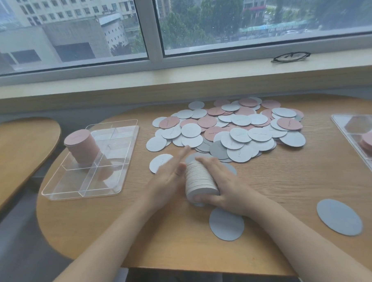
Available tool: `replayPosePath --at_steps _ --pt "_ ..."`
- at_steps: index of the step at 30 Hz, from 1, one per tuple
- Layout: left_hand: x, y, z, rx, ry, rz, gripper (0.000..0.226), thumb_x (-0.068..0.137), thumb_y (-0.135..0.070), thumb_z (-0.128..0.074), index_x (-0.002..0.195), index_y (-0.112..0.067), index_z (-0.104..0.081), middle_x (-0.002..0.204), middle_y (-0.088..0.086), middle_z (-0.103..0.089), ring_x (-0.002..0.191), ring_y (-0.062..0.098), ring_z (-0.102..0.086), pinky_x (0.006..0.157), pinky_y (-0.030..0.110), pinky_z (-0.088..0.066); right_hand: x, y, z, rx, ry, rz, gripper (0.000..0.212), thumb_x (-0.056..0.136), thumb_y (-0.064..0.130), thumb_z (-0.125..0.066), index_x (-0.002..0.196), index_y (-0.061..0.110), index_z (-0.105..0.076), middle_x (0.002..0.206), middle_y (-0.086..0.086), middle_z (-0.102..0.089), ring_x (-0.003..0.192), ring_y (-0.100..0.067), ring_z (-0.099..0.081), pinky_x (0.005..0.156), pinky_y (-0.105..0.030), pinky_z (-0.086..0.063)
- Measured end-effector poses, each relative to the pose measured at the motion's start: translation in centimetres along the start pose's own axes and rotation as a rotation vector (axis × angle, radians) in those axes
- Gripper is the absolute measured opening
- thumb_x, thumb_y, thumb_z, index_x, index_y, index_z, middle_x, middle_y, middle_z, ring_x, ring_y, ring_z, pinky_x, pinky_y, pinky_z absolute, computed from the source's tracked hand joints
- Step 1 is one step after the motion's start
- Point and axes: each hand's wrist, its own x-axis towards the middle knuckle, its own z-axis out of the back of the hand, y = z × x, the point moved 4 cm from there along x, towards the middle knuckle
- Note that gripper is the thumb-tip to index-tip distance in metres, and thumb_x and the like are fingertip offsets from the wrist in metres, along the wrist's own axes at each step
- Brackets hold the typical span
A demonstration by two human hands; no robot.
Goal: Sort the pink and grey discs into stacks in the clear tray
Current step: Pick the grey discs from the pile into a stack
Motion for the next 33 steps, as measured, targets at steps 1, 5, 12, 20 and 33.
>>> replayPosePath --at_steps 1,5,12,20,33 --pt "0.3 0.5 1.3 0.136 -0.109 -0.024 0.053 0.101 -0.047 -0.048 0.148 -0.024 -0.048 0.149 -0.021 -0.046 0.137 -0.012 -0.034 0.108 0.004 -0.019 0.0 0.0 0.1 0.017 -0.009 0.007 0.087 0.081 0.050 -0.074 0.148 0.038 -0.020 0.142 0.021 -0.029 0.127 0.000 -0.036 0.103 -0.026 -0.036" --pt "1.7 3.4 5.7 0.585 -0.236 0.171 0.051 0.096 -0.009 -0.060 0.146 -0.016 -0.050 0.150 0.002 -0.047 0.138 0.025 -0.036 0.113 0.022 -0.021 0.1 -0.6 0.1 0.057 -0.017 0.010 0.088 0.079 0.044 -0.078 0.148 0.037 -0.024 0.142 0.022 -0.032 0.128 0.005 -0.035 0.104 -0.020 -0.033" --pt "2.9 4.3 6.7 0.642 -0.004 0.401 0.066 0.095 -0.022 -0.067 0.154 -0.021 -0.038 0.138 0.003 -0.045 0.131 0.025 -0.037 0.113 0.036 -0.029 0.3 -1.0 0.0 0.114 -0.072 0.005 0.088 0.074 0.038 -0.083 0.146 0.035 -0.033 0.139 0.026 -0.037 0.132 0.006 -0.034 0.105 -0.016 -0.034" --pt "3.1 3.3 7.4 0.531 0.112 0.514 0.052 0.077 -0.027 -0.083 0.121 -0.030 -0.056 0.119 -0.004 -0.046 0.107 0.015 -0.055 0.095 0.037 -0.047 0.1 -0.8 0.1 0.156 -0.079 0.008 0.090 0.070 0.041 -0.082 0.146 0.037 -0.034 0.140 0.024 -0.040 0.134 -0.001 -0.037 0.107 -0.036 -0.043" --pt "-1.7 0.3 2.7 0.038 -0.375 0.040 0.023 0.097 -0.010 -0.063 0.097 -0.033 -0.062 0.091 -0.013 -0.068 0.074 0.011 -0.067 0.072 0.024 -0.052 0.2 -1.0 0.1 0.097 -0.064 0.010 0.102 0.072 0.043 -0.084 0.155 0.029 -0.025 0.153 0.019 -0.034 0.137 0.009 -0.029 0.108 -0.004 -0.019"
